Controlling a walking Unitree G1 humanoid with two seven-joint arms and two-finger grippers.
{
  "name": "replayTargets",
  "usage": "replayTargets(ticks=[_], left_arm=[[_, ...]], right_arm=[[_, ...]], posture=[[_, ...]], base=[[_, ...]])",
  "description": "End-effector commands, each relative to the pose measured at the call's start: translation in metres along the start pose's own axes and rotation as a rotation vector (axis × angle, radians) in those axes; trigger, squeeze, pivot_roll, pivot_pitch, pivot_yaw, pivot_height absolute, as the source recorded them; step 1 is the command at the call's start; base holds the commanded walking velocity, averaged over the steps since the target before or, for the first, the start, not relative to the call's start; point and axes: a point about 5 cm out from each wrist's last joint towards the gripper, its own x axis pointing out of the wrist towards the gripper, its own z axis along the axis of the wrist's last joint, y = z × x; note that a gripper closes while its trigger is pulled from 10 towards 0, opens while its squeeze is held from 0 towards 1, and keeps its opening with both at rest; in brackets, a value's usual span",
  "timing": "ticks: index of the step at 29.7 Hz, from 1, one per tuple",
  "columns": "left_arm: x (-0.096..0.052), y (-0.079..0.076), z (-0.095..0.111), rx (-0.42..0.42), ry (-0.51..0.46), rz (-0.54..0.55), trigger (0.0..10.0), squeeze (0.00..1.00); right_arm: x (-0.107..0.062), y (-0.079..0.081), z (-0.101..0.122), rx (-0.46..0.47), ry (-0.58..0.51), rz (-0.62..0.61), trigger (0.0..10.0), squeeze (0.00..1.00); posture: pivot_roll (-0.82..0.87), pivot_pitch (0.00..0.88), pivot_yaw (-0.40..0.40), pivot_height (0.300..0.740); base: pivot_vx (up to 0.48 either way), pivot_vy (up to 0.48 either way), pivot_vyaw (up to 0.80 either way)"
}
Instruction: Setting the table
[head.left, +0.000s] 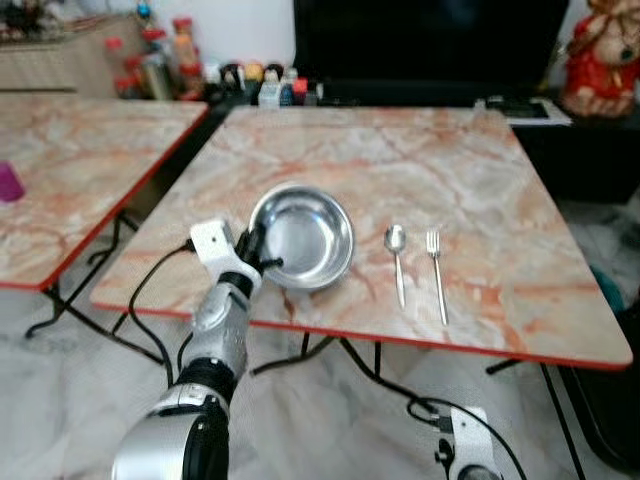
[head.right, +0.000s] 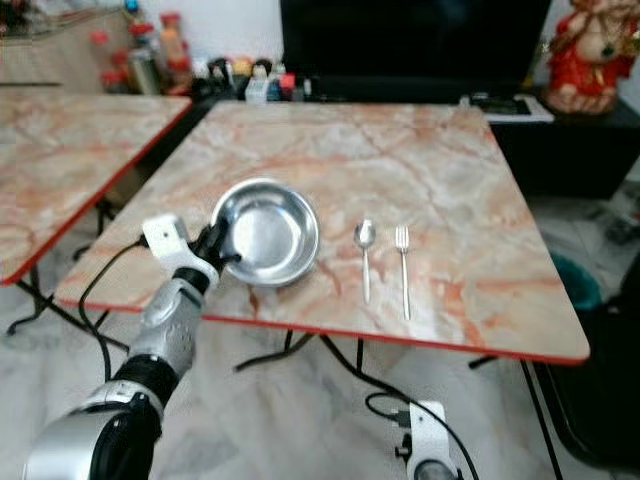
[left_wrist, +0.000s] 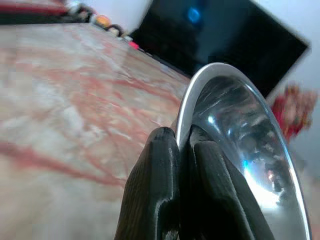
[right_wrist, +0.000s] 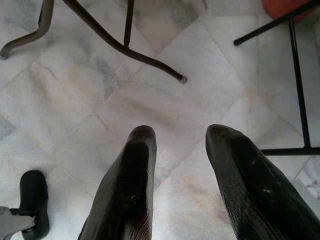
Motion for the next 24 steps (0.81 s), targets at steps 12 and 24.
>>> replayTargets(ticks=[12, 24], left_arm=[[0.016, -0.050, -0.023, -0.231, 0.185, -0.122, 10.0, 0.00], [0.024, -0.065, -0.026, -0.127, 0.282, -0.087, 10.0, 0.00]], right_arm=[[0.000, 0.004, 0.002, -0.001, -0.004, 0.010, 10.0, 0.00], [-0.001, 0.005, -0.004, 0.017, 0.008, 0.001, 10.0, 0.00]], posture=[[0.03, 0.000, 0.004, 0.740], [0.01, 0.000, 0.034, 0.740]], base=[[0.000, 0.000, 0.00], [0.000, 0.000, 0.00]])
